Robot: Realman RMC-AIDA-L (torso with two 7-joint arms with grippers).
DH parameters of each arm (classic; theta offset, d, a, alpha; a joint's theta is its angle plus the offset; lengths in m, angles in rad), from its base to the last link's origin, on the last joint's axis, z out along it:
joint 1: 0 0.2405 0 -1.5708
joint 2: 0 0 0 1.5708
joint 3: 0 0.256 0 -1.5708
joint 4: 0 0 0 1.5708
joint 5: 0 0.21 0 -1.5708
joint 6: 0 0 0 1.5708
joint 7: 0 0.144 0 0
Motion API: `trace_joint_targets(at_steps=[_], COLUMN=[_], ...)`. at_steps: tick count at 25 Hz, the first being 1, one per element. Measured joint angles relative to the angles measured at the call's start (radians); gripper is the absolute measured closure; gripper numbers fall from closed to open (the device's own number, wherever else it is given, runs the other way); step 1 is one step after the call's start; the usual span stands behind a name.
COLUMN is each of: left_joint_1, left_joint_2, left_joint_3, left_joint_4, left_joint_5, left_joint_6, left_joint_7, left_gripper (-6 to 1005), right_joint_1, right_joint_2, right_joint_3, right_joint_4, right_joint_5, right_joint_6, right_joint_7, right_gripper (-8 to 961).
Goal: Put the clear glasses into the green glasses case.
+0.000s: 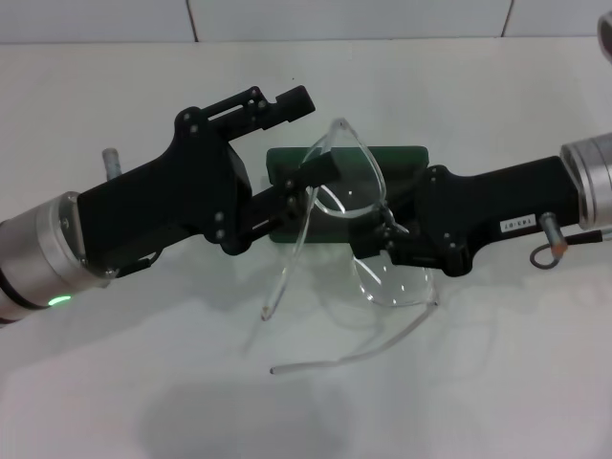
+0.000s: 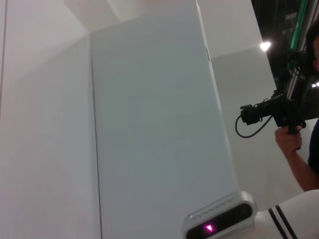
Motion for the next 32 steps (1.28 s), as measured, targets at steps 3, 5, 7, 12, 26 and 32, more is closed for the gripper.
trace_joint_targets(at_steps=[3, 5, 7, 12, 26, 32], left_joint_1=[0.0, 0.0, 0.0, 0.001, 0.019, 0.022], left_joint_2=[-0.001, -0.001, -0.001, -0.001, -0.003, -0.004], left_joint_3=[0.0, 0.0, 0.0, 0.0, 0.0, 0.0], left_joint_4=[0.0, 0.0, 0.0, 0.0, 0.0, 0.0], left_joint_5=[0.001, 0.001, 0.002, 0.003, -0.002, -0.008], left_joint_6=[0.005, 0.004, 0.001, -0.002, -0.059, -0.073], left_joint_7=[-0.002, -0.004, -0.006, -0.008, -0.003, -0.002], left_gripper=[442, 443, 443, 442, 442, 441], right_joint_1=[0.012, 0.023, 0.034, 0.047, 0.08, 0.08], right_joint_2=[0.003, 0.004, 0.006, 0.008, 0.012, 0.012], right_joint_3=[0.007, 0.008, 0.008, 0.008, 0.001, 0.008], right_joint_4=[0.0, 0.001, 0.004, -0.001, -0.001, 0.002], right_joint_5=[0.0, -0.001, 0.001, 0.01, 0.017, 0.033], right_joint_6=[-0.002, -0.005, -0.008, -0.01, -0.033, -0.062], right_joint_7=[0.027, 0.036, 0.047, 0.08, 0.141, 0.144], right_gripper=[846, 846, 846, 846, 846, 846])
